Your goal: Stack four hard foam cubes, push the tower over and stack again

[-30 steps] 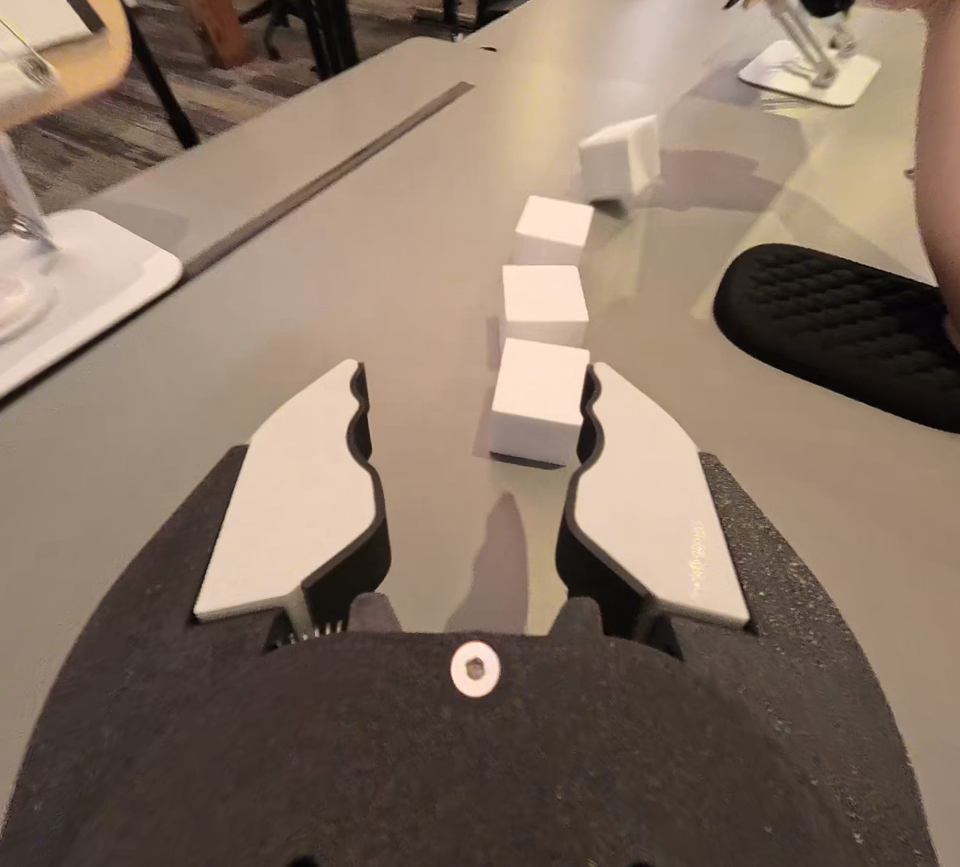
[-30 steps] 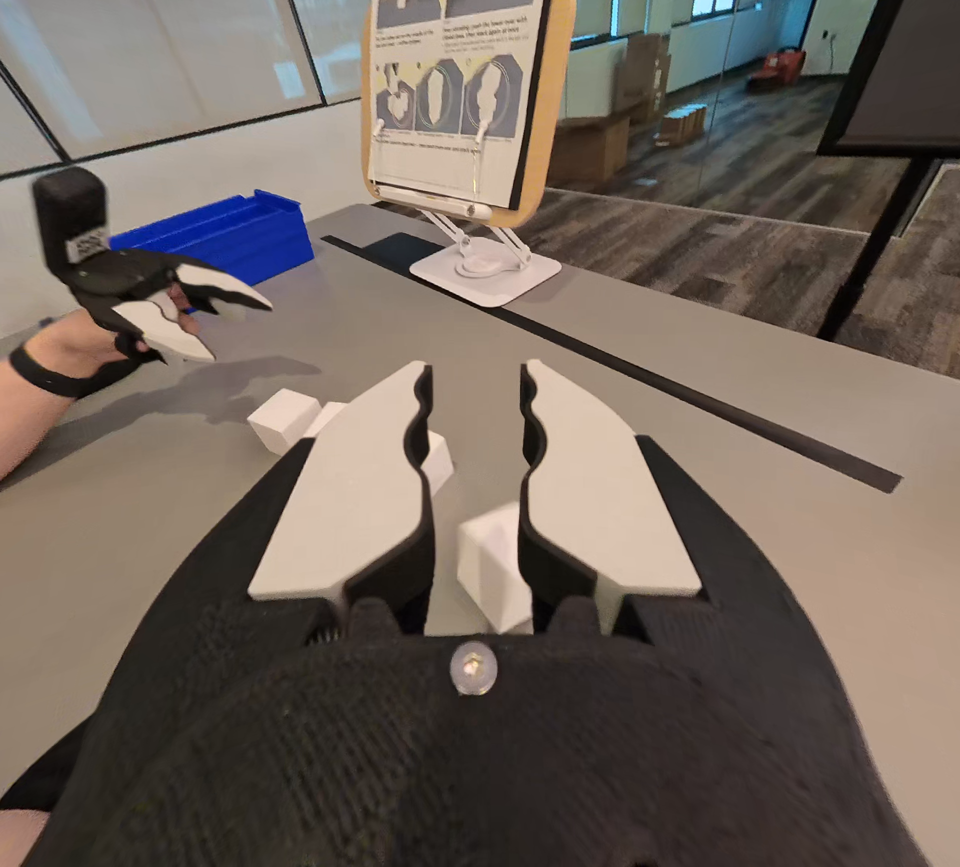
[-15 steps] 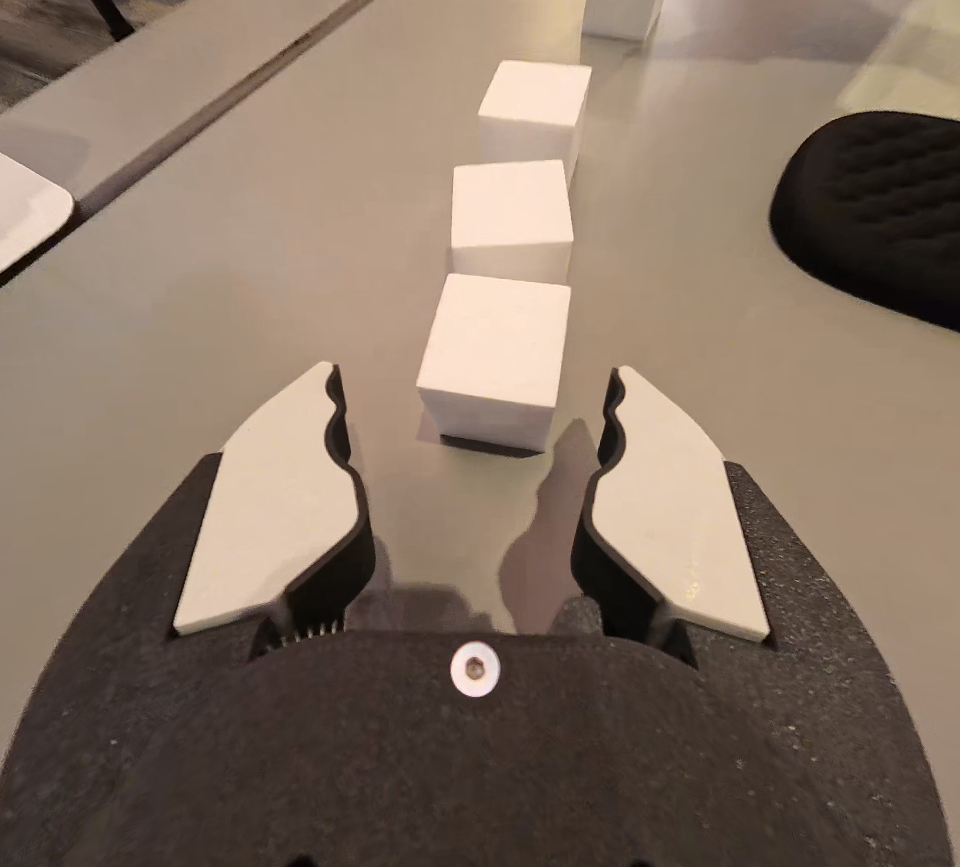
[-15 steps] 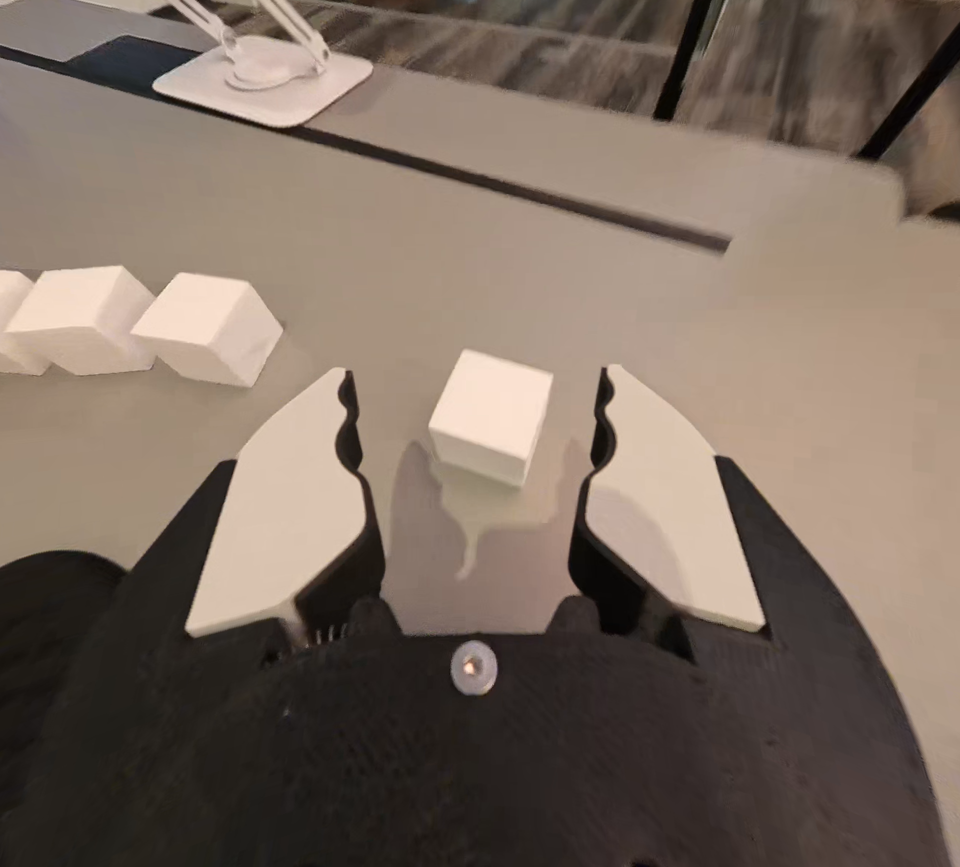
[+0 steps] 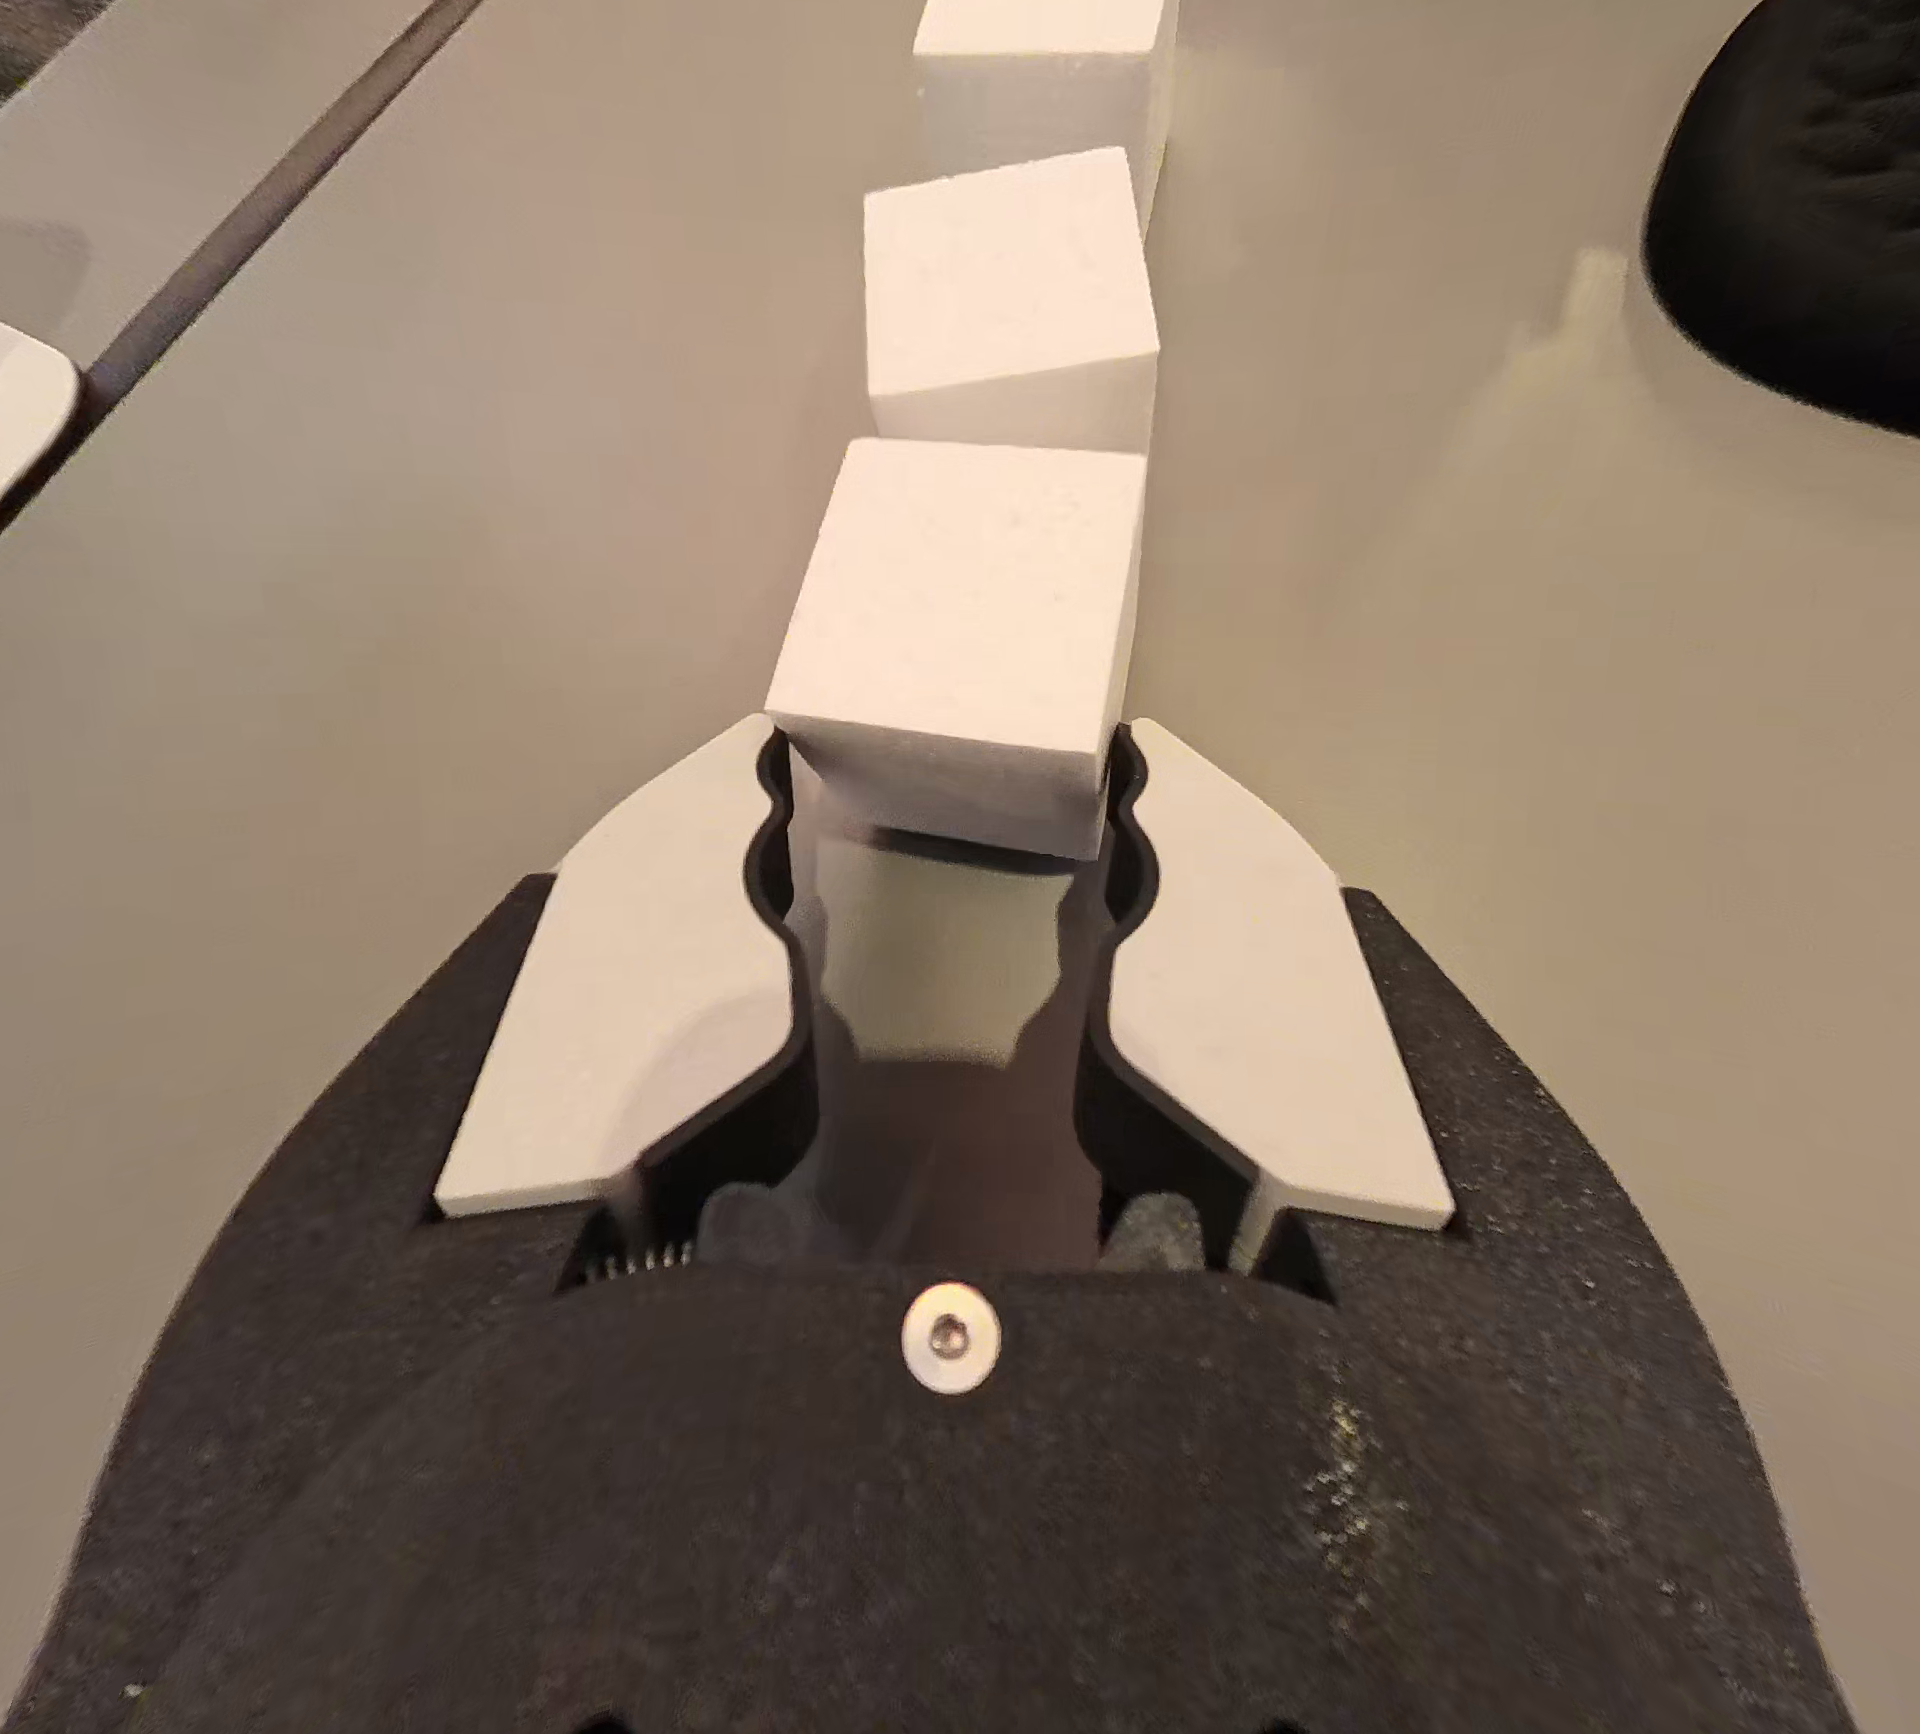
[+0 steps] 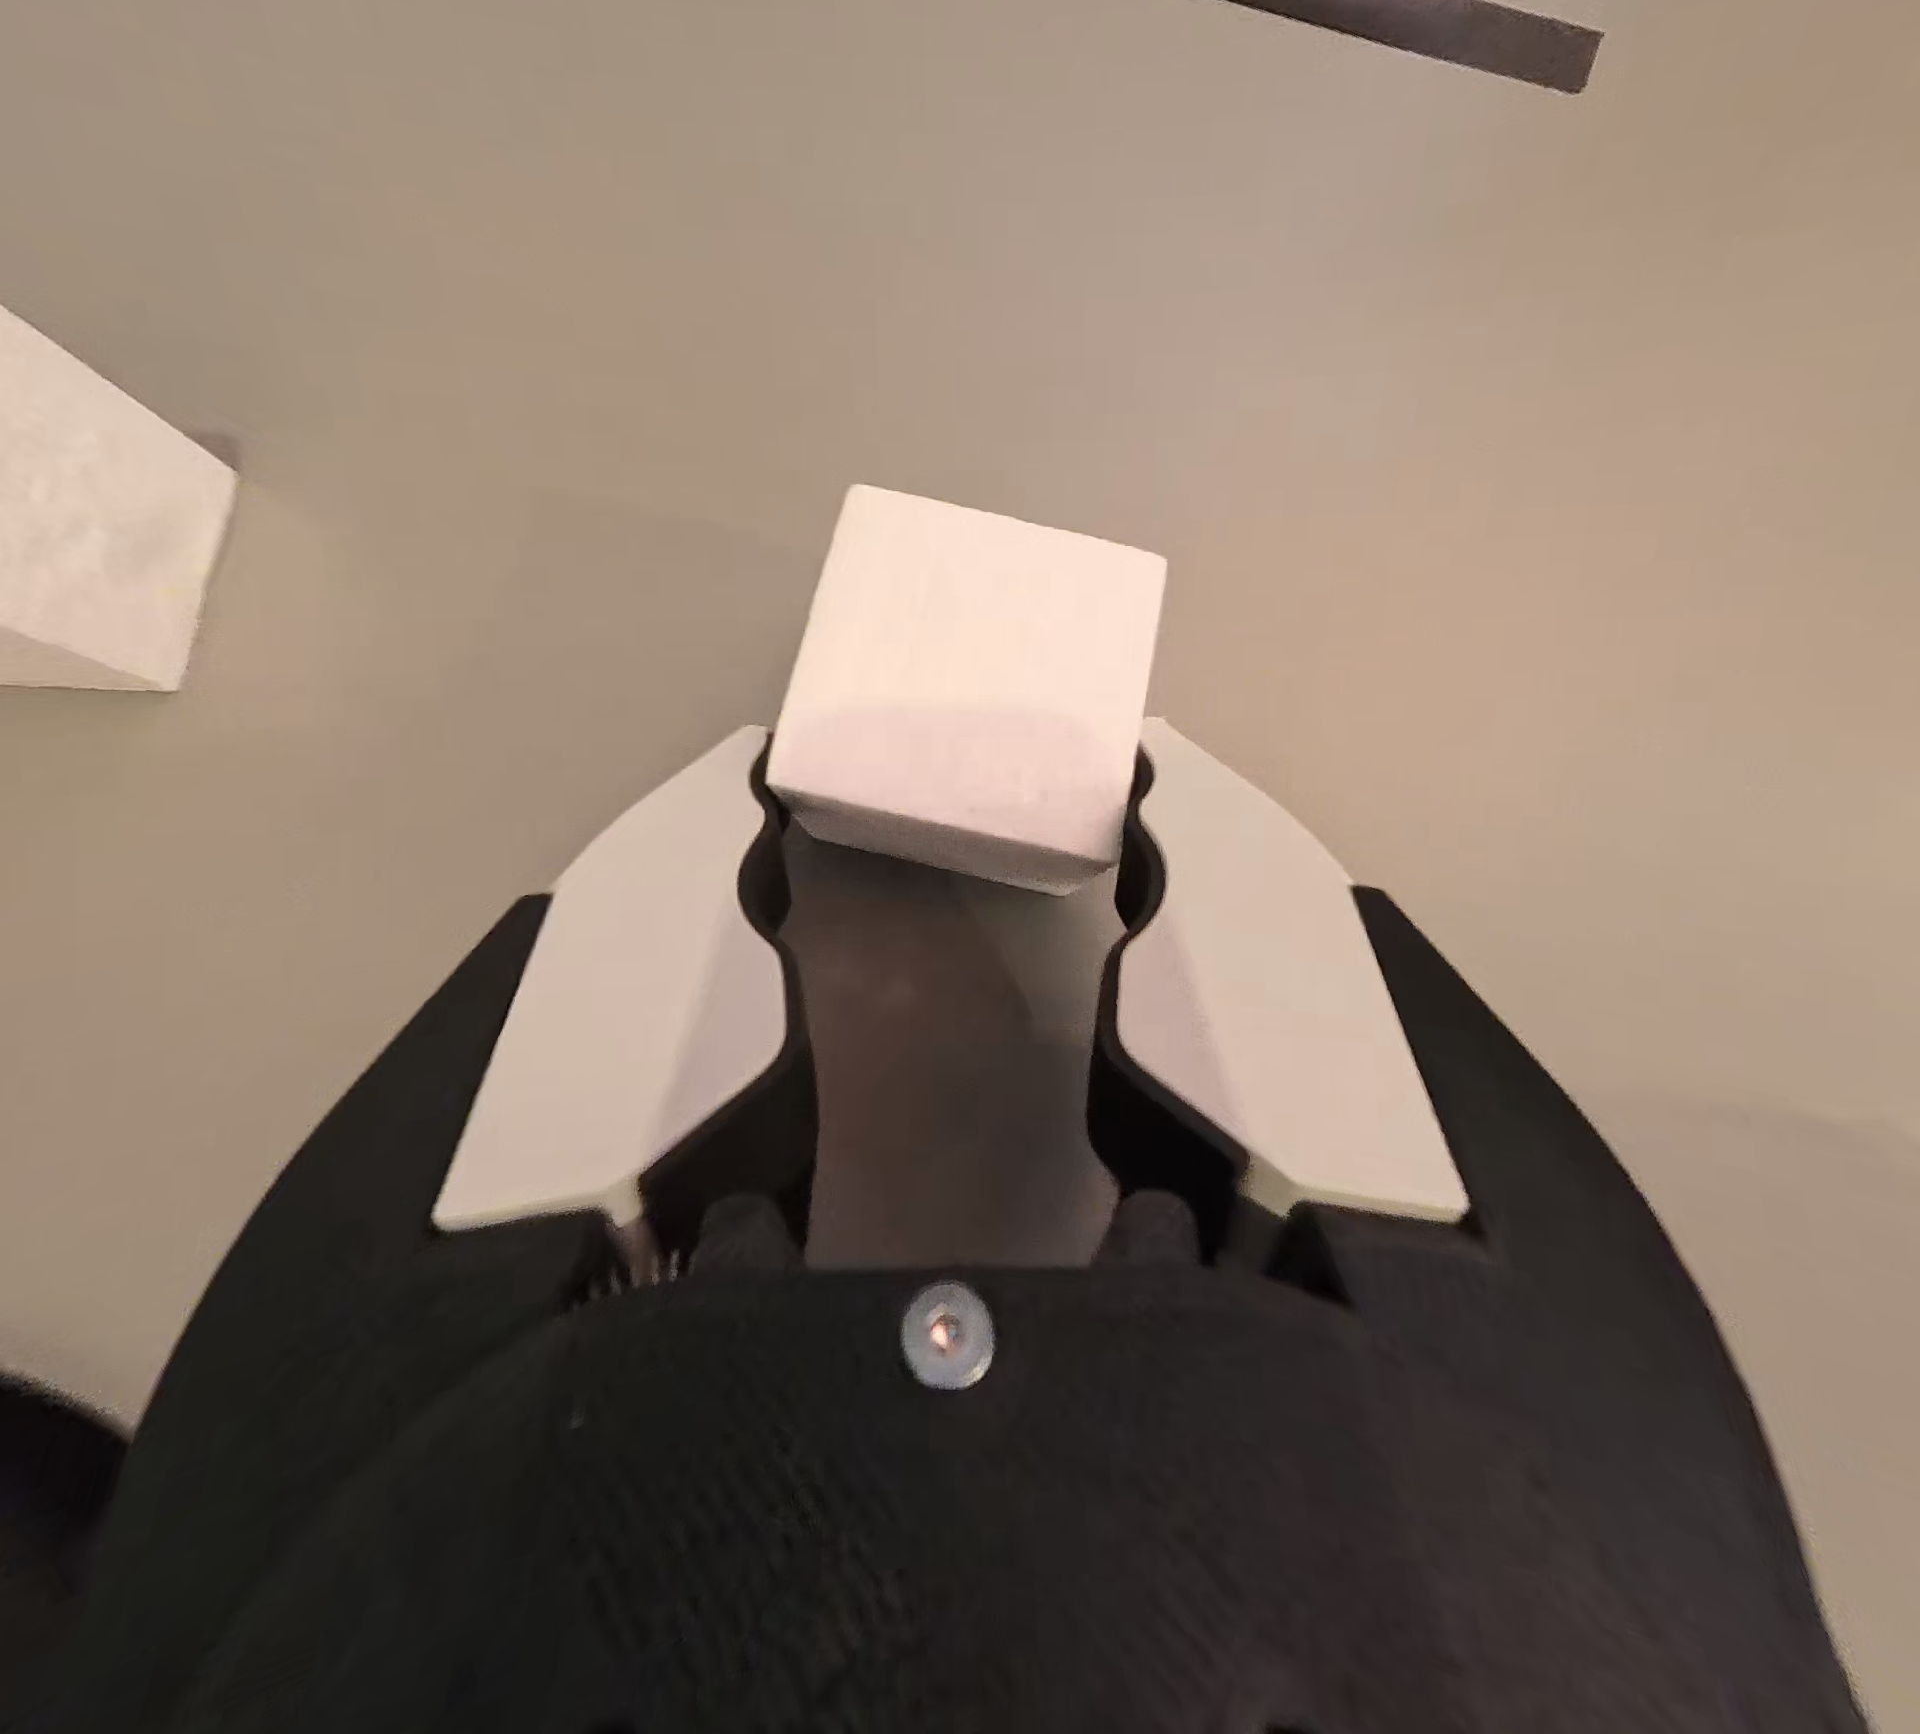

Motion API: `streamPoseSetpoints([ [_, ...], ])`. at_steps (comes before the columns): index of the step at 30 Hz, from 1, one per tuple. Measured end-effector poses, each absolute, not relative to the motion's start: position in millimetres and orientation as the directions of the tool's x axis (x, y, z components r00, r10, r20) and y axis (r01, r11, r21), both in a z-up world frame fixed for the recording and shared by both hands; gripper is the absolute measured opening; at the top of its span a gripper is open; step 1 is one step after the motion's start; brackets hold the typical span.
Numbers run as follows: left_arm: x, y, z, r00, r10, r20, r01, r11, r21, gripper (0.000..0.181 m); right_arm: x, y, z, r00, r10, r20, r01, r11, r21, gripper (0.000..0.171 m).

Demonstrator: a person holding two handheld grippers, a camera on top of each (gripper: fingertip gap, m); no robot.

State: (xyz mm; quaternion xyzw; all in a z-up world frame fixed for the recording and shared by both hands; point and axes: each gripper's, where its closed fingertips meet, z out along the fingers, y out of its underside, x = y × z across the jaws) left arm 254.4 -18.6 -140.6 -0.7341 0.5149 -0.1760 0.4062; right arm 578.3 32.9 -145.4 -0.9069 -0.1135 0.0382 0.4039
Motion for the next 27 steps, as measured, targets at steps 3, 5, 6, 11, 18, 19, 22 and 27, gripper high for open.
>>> streamPoseSetpoints([
  [3, 240.3, -13.2, -125.5, 0.436, -0.883, -0.171, -0.592, -0.139, -0.794, 0.058, 554.7, 35.1, -118.7, 0.948, 0.316, -0.028, 0.176, -0.598, -0.782, 0.062],
  [5, 225.2, -4.9, -112.4, 0.479, -0.859, -0.18, -0.561, -0.142, -0.815, 0.058, 505.4, 33.9, -80.7, 0.862, 0.5, -0.078, 0.209, -0.492, -0.845, 0.062],
  [6, 217.5, -0.4, -106.7, 0.502, -0.847, -0.176, -0.543, -0.15, -0.826, 0.058, 472.3, 28.7, -59.9, 0.778, 0.621, -0.095, 0.231, -0.424, -0.876, 0.062],
  [11, 191.8, 13.3, -86.1, 0.577, -0.812, -0.093, -0.425, -0.2, -0.883, 0.058, 338.1, -30.4, -16.9, 0.133, 0.991, -0.008, 0.454, -0.069, -0.888, 0.062],
  [18, 179.9, 12.9, -79.9, 0.587, -0.805, -0.086, -0.407, -0.201, -0.891, 0.058, 314.3, -18.0, -49.1, -0.172, 0.985, -0.016, 0.638, 0.099, -0.764, 0.062],
  [19, 179.3, 12.4, -80.0, 0.587, -0.805, -0.089, -0.41, -0.2, -0.89, 0.058, 314.7, -14.4, -53.4, -0.179, 0.984, -0.012, 0.651, 0.109, -0.752, 0.062],
  [22, 178.7, 11.4, -81.5, 0.585, -0.806, -0.091, -0.416, -0.203, -0.886, 0.058, 318.2, -10.0, -67.2, -0.207, 0.978, -0.007, 0.677, 0.138, -0.723, 0.062],
  [27, 182.4, 10.1, -84.1, 0.576, -0.813, -0.079, -0.425, -0.216, -0.879, 0.058, 323.3, -5.8, -88.8, -0.227, 0.974, 0.013, 0.704, 0.174, -0.689, 0.063],
])
